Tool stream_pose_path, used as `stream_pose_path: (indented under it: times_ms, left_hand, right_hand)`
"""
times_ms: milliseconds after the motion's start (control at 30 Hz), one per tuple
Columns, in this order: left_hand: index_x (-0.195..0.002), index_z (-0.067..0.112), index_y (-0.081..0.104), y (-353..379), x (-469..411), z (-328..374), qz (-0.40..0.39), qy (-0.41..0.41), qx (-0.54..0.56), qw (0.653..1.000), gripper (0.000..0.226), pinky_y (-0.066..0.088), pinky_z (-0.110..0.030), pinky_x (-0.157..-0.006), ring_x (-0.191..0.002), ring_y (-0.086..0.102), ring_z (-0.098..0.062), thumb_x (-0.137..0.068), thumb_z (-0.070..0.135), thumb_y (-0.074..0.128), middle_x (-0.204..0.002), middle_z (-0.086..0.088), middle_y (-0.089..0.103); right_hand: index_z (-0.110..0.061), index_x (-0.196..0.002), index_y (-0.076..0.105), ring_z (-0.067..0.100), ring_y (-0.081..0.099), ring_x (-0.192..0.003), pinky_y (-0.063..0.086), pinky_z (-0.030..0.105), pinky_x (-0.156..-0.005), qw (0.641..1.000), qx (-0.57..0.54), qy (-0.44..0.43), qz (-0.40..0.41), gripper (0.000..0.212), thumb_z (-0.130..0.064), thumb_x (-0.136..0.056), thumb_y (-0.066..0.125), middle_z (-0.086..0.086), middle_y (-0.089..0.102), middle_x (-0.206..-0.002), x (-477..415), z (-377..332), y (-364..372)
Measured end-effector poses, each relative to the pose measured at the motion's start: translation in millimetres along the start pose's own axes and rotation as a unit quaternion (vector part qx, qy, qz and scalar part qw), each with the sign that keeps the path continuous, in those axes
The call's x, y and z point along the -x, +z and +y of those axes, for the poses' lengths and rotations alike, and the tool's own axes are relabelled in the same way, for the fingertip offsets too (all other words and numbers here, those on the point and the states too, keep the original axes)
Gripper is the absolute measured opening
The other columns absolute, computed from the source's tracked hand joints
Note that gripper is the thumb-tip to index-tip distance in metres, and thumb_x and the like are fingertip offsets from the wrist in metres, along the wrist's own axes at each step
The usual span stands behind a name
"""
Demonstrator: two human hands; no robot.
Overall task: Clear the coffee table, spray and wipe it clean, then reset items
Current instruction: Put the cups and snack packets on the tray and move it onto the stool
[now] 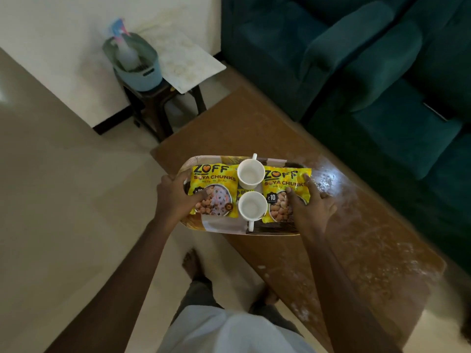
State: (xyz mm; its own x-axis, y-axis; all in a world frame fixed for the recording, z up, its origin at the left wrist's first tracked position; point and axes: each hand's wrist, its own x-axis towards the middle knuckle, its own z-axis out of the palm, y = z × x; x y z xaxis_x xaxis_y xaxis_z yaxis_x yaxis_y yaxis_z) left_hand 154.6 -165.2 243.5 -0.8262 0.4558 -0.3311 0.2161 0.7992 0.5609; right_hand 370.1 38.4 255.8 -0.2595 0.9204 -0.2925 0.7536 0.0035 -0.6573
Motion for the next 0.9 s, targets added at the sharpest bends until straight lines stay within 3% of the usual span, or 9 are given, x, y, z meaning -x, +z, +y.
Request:
stream_pose_path:
  times_ms: [167,400,900]
  left_hand:
    - [-0.142,0.03,0.047,-68,-55,-23,-0.003,0.02,-0.02,1.0,0.083,0.042,-0.044,-0.097,-0.123,0.043,-0.038,-0.069,0.057,0.077,-0.129,-0.02,0.044]
    - [-0.141,0.03,0.047,-133,-132,-46,0.002,0.055,-0.037,0.998,0.084,0.039,-0.04,-0.094,-0.123,0.042,-0.033,-0.068,0.06,0.076,-0.126,-0.017,0.05]
    - [-0.143,0.029,0.045,-230,-307,-40,0.017,0.054,-0.046,0.997,0.08,0.037,-0.041,-0.099,-0.125,0.038,-0.035,-0.073,0.053,0.076,-0.132,-0.017,0.041]
  right_hand:
    - [-0.047,-0.141,0.044,0.037,0.013,-0.143,0.03,0.053,-0.109,0.999,-0.031,0.022,0.012,0.062,-0.062,-0.084,0.063,0.018,0.024,-0.151,18,-57,54]
    - [-0.042,-0.144,0.044,0.033,0.02,-0.137,0.032,0.048,-0.106,0.998,-0.048,0.034,0.034,0.061,-0.057,-0.087,0.063,0.018,0.031,-0.141,23,-136,108]
    - [-0.047,-0.141,0.044,0.037,0.024,-0.137,0.033,0.049,-0.106,0.997,-0.054,0.036,0.029,0.063,-0.065,-0.083,0.061,0.019,0.035,-0.141,-76,-284,218]
